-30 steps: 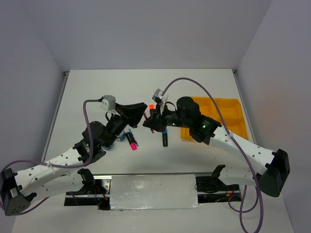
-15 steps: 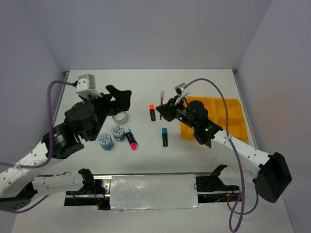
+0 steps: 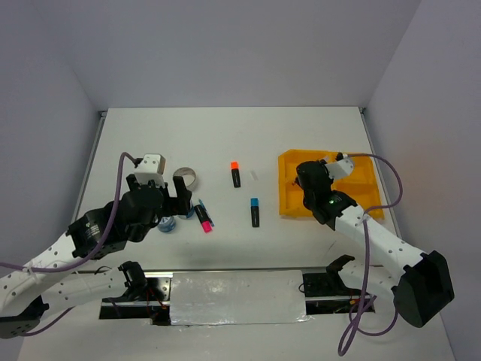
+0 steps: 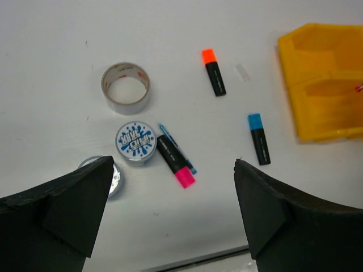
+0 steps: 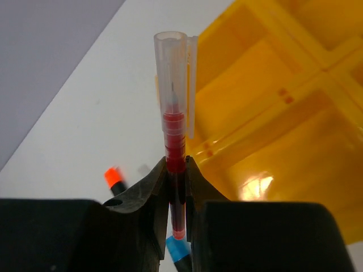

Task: Sort the stationery into containers
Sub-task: Place the pen in the storage box.

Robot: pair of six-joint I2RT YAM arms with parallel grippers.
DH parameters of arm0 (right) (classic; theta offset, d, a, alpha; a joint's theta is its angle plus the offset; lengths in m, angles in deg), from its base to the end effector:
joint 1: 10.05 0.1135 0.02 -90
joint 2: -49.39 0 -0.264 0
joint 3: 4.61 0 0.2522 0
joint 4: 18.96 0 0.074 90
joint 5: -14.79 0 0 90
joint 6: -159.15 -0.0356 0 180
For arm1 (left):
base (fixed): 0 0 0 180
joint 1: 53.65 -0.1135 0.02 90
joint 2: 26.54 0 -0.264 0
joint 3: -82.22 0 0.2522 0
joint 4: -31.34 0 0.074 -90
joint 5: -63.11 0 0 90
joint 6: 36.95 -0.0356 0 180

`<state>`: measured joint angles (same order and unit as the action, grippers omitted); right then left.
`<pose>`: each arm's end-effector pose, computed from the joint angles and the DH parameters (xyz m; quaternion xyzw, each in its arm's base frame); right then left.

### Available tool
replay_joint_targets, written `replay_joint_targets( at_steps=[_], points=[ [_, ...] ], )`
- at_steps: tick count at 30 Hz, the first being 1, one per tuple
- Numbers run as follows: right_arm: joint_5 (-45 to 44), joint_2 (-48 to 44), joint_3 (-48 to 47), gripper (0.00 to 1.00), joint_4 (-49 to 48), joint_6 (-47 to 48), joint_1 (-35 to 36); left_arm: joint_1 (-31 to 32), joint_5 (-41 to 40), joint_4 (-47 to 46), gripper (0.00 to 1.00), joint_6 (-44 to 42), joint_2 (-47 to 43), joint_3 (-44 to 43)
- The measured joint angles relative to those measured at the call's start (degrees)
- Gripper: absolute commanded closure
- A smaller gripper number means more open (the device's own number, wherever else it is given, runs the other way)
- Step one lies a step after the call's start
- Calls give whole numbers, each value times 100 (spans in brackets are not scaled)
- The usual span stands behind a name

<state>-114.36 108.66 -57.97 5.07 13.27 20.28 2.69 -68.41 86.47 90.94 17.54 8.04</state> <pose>0.2047 0.0937 0.2638 0.3439 0.7585 0.1104 0.5425 0.0971 -0.1032 0.3810 -0.0615 0.8091 -0.1645 0.5608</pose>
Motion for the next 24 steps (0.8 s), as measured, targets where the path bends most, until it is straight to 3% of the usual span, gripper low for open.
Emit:
replay_joint_targets(
  at_steps=[5, 14, 16, 20, 22, 24],
  points=[
    [-645, 13, 321, 96, 557, -955, -63, 0, 138, 363, 1, 9, -361, 286],
    [-699, 22, 894, 85, 562, -1314, -192, 0, 157, 623, 1, 109, -584, 498],
    [-664, 22, 935, 73, 549, -1333, -199, 2, 186, 623, 1, 125, -632, 522],
    [-570, 22, 1023, 39, 514, -1403, -210, 2, 247, 621, 1, 125, -769, 546],
    [-518, 20, 1043, 30, 505, -1384, -210, 2, 249, 619, 1, 125, -852, 546],
    [-470, 7, 1043, 28, 498, -1357, -210, 2, 249, 616, 1, 125, -876, 546]
  ],
)
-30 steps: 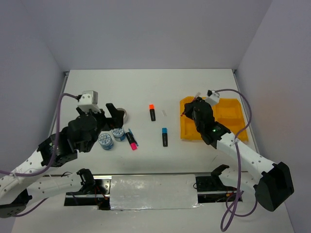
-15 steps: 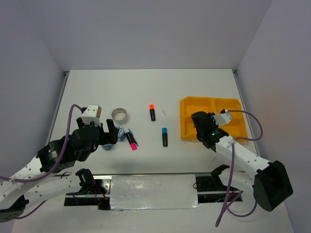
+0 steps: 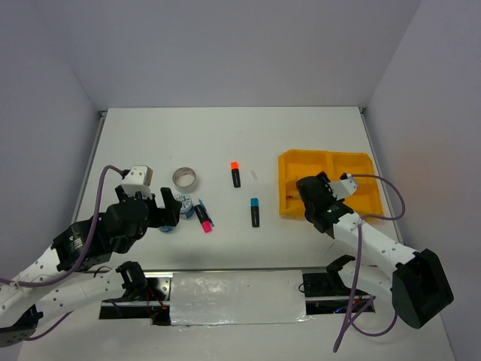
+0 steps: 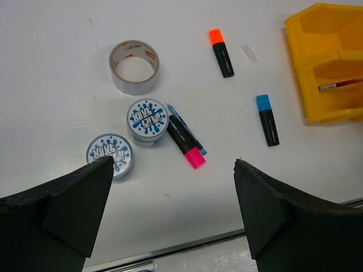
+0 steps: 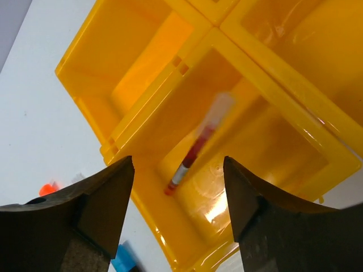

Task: Sort the stationery into containers
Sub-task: Place the pen in the storage box, then pick up the pen from the center of the board.

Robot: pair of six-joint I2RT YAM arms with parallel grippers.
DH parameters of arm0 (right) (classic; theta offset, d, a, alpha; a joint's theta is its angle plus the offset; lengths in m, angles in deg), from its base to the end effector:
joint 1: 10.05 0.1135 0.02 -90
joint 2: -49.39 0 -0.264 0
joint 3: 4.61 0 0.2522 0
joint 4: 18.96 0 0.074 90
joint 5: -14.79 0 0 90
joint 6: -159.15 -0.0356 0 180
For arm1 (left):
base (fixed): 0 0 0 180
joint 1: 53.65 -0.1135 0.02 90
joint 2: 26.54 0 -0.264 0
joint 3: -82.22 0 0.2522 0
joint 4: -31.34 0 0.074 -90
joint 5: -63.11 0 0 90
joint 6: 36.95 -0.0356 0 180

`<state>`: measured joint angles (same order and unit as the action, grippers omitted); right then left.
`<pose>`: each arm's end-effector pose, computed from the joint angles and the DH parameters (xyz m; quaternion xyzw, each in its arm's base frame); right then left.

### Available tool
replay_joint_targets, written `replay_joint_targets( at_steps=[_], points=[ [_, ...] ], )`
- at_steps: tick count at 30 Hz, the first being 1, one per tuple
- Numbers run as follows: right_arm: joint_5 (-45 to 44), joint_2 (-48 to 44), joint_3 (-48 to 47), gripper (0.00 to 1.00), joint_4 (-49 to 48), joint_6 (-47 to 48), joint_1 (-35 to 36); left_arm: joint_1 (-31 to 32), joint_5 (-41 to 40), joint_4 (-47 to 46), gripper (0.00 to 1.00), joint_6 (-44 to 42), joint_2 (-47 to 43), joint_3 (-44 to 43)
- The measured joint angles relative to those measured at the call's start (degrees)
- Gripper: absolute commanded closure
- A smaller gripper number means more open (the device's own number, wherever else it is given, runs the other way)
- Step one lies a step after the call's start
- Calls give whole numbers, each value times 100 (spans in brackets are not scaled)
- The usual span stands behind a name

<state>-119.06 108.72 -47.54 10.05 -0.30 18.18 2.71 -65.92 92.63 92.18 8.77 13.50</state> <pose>0.1855 0.0716 0.1984 0.4347 0.7535 0.0376 0.4917 0.0768 -0.0750 0.3574 -0.0495 0.8241 -0.1675 0.5388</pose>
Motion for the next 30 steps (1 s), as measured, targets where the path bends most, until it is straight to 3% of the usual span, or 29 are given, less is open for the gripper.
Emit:
replay_joint_targets(
  at_steps=[8, 10, 11, 12, 15, 18, 24, 27, 30],
  points=[
    [111, -365, -216, 20, 28, 625, 42, 0, -39, 15, 1, 59, 24, 0],
    [105, -514, -376, 13, 28, 916, 129, 0, -140, 81, 1, 179, 48, -2],
    [63, -577, -470, 3, 28, 1086, 247, 0, -216, 131, 1, 245, 81, -4],
    [15, -629, -562, 0, 20, 1252, 407, 0, -302, 199, 1, 323, 142, -17],
    [-232, -697, -876, 0, -44, 1904, 1062, 0, -507, 398, 1, 645, 444, -87],
    [-289, -601, -1226, 1, -120, 2516, 1488, 0, -605, 503, 1, 1134, 933, -195],
    [-175, -501, -1587, 0, -92, 3161, 1567, 0, -389, 79, 1, 2057, 2347, -352],
    [22, -627, -1589, 0, -26, 3451, 1567, 0, -251, -179, 10, 2621, 3298, -551],
    [284, -728, -1663, 0, 79, 3751, 1565, 0, -247, -157, 12, 3215, 4297, -905]
  ],
)
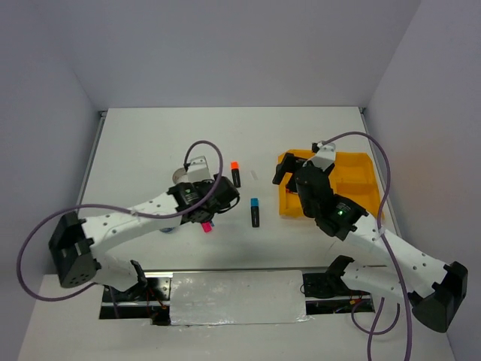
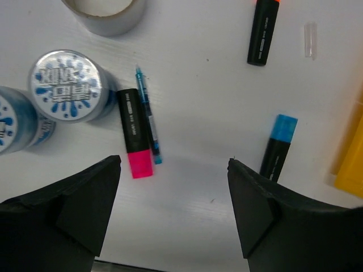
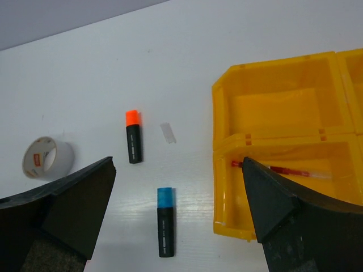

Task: Sort the stationery into containers
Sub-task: Pick up the pen from the center of the board.

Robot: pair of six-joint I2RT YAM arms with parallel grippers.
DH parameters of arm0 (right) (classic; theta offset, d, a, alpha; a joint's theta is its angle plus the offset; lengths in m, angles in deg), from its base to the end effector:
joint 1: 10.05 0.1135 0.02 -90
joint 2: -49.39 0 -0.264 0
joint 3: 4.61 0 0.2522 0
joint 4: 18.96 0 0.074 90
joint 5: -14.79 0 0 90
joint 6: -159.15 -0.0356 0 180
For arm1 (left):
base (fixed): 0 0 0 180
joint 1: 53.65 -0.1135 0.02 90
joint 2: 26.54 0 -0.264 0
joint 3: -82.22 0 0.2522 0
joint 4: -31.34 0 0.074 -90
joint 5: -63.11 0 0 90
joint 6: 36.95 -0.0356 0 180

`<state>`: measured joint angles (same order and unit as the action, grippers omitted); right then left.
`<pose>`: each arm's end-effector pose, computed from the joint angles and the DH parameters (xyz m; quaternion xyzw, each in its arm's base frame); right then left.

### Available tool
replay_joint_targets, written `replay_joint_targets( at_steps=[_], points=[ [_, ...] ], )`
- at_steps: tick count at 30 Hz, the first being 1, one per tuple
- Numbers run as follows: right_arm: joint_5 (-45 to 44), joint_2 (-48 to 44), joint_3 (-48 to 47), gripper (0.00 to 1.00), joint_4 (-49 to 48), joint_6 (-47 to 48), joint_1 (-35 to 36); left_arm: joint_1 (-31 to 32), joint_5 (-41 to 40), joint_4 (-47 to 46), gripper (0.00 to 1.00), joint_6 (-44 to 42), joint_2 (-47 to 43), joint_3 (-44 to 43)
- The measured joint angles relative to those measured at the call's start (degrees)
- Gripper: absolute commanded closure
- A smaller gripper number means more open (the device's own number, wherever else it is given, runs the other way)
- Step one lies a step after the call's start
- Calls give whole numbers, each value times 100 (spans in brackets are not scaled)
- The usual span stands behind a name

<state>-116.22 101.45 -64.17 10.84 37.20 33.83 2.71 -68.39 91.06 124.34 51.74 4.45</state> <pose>0.1611 0.1225 0.3164 0.1132 0.7939 0.0911 0.5904 0.1684 -0.2105 0.2824 -0.2077 0.8843 -0.0645 0.4133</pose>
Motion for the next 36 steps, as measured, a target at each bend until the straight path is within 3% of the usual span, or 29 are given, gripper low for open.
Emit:
replay_joint_targets(
  at_steps=[3, 5, 10, 11, 13, 25, 36],
  points=[
    [293, 2, -208, 0, 127, 317, -24, -22, -79, 63, 19, 485, 750, -404],
    [417, 7, -350, 0, 240, 459, -50, -114, -50, 74, 30, 697, 1128, -614],
    [468, -50, -415, 0, 457, 625, -186, -588, 179, -50, 33, 782, 1989, -960],
    [483, -70, -415, 0, 505, 640, -219, -649, 208, -46, 38, 831, 2140, -1016],
    [525, -136, -413, 0, 557, 680, -269, -704, 291, -55, 57, 894, 2367, -1088],
    [772, -306, -387, 0, 584, 809, -330, -931, 785, -245, 50, 863, 2675, -793],
    [894, -306, -326, 1, 564, 831, -332, -931, 885, -407, 53, 872, 2583, -352]
  ],
)
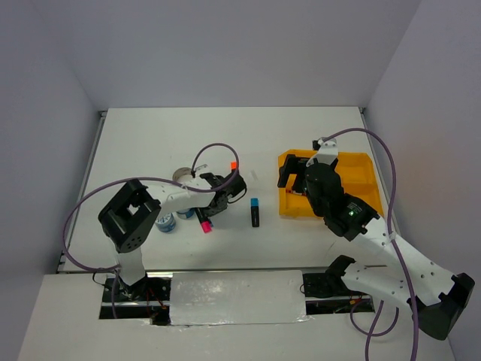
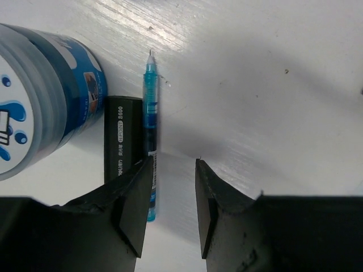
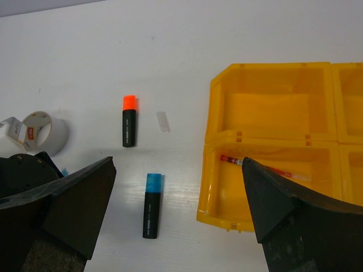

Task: Sort the stationery into containers
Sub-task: Pick up the pen from the center of the board.

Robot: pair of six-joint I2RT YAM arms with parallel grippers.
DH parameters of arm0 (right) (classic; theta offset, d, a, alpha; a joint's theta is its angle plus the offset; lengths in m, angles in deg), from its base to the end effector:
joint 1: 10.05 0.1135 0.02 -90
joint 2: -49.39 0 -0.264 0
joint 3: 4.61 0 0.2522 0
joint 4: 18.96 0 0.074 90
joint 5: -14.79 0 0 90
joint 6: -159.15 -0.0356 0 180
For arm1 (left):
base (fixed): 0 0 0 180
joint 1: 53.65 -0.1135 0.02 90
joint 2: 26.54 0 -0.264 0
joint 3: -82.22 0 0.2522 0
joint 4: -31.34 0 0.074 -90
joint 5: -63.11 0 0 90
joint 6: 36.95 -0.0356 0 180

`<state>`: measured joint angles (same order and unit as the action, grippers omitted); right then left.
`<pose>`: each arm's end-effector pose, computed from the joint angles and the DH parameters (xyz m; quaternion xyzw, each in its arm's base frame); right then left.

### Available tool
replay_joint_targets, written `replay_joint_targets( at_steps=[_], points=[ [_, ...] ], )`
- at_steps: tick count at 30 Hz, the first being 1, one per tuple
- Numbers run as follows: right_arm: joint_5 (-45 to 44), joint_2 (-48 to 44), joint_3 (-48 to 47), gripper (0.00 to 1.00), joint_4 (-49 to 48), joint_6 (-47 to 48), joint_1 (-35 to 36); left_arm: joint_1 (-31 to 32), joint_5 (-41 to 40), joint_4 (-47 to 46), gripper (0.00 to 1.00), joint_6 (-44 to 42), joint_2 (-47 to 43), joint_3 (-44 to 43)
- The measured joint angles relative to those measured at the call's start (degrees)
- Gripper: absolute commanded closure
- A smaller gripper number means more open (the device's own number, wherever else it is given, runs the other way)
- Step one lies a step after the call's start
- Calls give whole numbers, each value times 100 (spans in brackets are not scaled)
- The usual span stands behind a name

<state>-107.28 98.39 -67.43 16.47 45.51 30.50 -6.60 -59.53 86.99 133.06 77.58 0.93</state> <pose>0.1556 0.1082 0.3346 0.0367 0.8091 0.0934 0.5790 0.2441 -0.2340 0.1698 -0.2979 0.9076 0.0384 0.2932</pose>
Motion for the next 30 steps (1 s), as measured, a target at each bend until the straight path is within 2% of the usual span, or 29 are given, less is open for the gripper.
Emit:
replay_joint_targets(
  at_steps=[13, 30],
  points=[
    [114, 9, 0, 2, -24, -2, 0, 0, 0, -31, 54, 13, -271, 208],
    [181, 7, 2, 2, -87, 31, 0, -4, 173, -304, 56, 15, -212, 450]
  ],
)
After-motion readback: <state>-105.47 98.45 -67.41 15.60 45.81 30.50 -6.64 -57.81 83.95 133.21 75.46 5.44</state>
